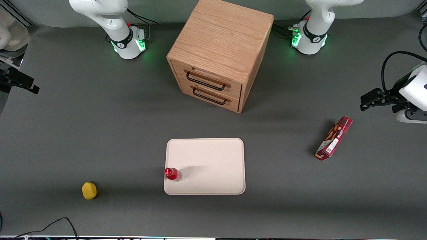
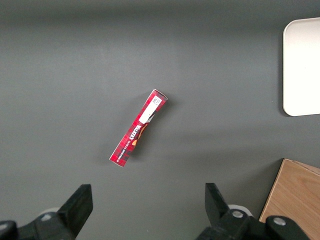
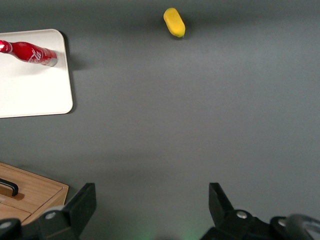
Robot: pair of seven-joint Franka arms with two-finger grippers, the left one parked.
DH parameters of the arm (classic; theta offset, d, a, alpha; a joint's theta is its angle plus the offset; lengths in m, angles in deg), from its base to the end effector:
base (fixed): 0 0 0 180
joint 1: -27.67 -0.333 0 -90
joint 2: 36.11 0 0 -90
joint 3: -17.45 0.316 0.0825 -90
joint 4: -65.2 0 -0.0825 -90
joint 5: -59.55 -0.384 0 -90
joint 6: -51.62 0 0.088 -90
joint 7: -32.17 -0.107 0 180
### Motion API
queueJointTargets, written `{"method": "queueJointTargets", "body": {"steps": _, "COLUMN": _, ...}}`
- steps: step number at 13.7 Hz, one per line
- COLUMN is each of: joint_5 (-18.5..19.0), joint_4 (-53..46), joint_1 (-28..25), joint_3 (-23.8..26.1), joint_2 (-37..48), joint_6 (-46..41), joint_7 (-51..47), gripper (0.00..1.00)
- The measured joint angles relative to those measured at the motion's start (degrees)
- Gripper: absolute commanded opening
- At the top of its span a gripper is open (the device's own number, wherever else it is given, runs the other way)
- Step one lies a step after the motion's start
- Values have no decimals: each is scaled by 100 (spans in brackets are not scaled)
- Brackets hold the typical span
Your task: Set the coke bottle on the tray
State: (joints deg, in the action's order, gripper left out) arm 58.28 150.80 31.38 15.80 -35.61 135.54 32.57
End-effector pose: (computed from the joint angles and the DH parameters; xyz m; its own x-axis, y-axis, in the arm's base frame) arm 0.5389 -0.0481 0.6559 0.9962 -0.0841 -0.0204 -0.0846 -0.9962 -0.0225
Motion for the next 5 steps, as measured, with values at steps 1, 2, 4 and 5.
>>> {"method": "queueJointTargets", "body": {"steps": 1, "joint_5": 0, "joint_4": 45, "joint_1": 0, "joint_3": 2, "joint_2": -1, "joint_6": 10, "joint_7": 0, "gripper": 100}}
{"method": "queueJointTargets", "body": {"steps": 2, "joint_5": 0, "joint_4": 114, "joint_1": 0, "joint_3": 3, "joint_2": -7, "joint_6": 49, "joint_7": 0, "gripper": 100}}
{"method": "queueJointTargets", "body": {"steps": 4, "joint_5": 0, "joint_4": 286, "joint_1": 0, "joint_3": 3, "joint_2": -8, "joint_6": 176, "joint_7": 0, "gripper": 100}}
{"method": "queueJointTargets", "body": {"steps": 5, "joint_5": 0, "joint_4": 333, "joint_1": 0, "joint_3": 3, "joint_2": -7, "joint_6": 198, "joint_7": 0, "gripper": 100}}
